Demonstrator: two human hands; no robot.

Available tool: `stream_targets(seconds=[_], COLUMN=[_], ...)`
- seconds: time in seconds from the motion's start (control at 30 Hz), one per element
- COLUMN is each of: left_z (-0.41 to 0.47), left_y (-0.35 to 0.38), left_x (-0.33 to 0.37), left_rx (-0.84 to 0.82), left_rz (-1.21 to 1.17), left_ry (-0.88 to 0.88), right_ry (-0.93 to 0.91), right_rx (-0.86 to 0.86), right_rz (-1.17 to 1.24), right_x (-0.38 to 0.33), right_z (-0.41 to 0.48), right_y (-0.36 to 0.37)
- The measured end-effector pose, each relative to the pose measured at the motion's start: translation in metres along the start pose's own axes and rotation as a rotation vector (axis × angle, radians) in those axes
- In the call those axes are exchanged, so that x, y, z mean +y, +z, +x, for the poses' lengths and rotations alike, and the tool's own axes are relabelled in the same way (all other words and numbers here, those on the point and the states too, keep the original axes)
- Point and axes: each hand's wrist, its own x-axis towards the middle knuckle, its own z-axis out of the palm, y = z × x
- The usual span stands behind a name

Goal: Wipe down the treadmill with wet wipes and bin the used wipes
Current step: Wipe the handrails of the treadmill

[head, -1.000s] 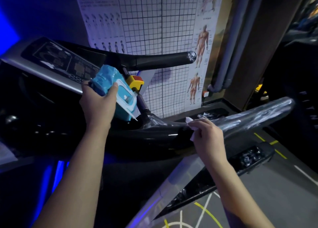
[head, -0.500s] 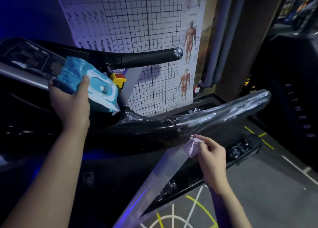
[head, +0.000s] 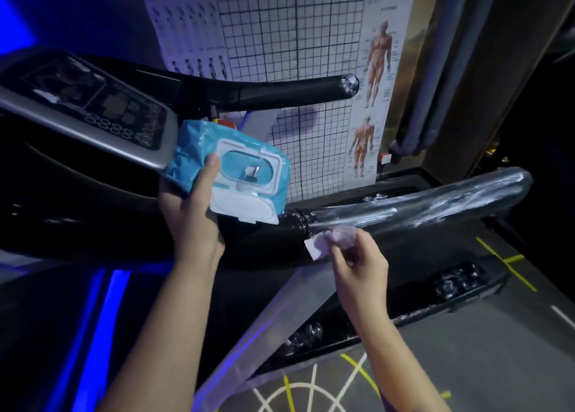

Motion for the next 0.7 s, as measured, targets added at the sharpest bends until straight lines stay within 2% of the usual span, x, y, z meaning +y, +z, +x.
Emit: stream_targets(seconds=[0.1,0.2,0.27,0.43,0.57,0.63,0.7], left_z=[-0.015,-0.031,-0.045,-0.079,-0.106,-0.118,-0.127], left_y=[-0.003,-0.01,-0.014,-0.03,-0.039,-0.037,-0.035], left_x=[0.0,0.003,0.007,0.004,-0.007,-0.009,-0.01], left_rx=[0.023,0.085,0.156,0.344,0.451,0.477,0.52], left_rz=[0.0,-0.002,-0.017,-0.031,-0.093,-0.115,-0.135], left_ry=[0.001,0.039,0.063,0.084,0.074,0.091,0.138], right_ry=[-0.084,-0.205,-0.26,-0.332,-0.215,-0.226,-0.286], right_rx=[-0.023,-0.16,-0.181,-0.012,0.123,0.136,0.052], right_rz=[-0.038,-0.117,-0.176,-0.252,-0.226,-0.204,-0.172], right_x=[0.013,0.022,0.024,0.05,0.064,0.058,0.05], right_z=[0.004,0.003,0.006,0.021,0.029,0.028,0.02], right_y=[-0.002,0.009,0.017,0.003,-0.021,-0.026,-0.02])
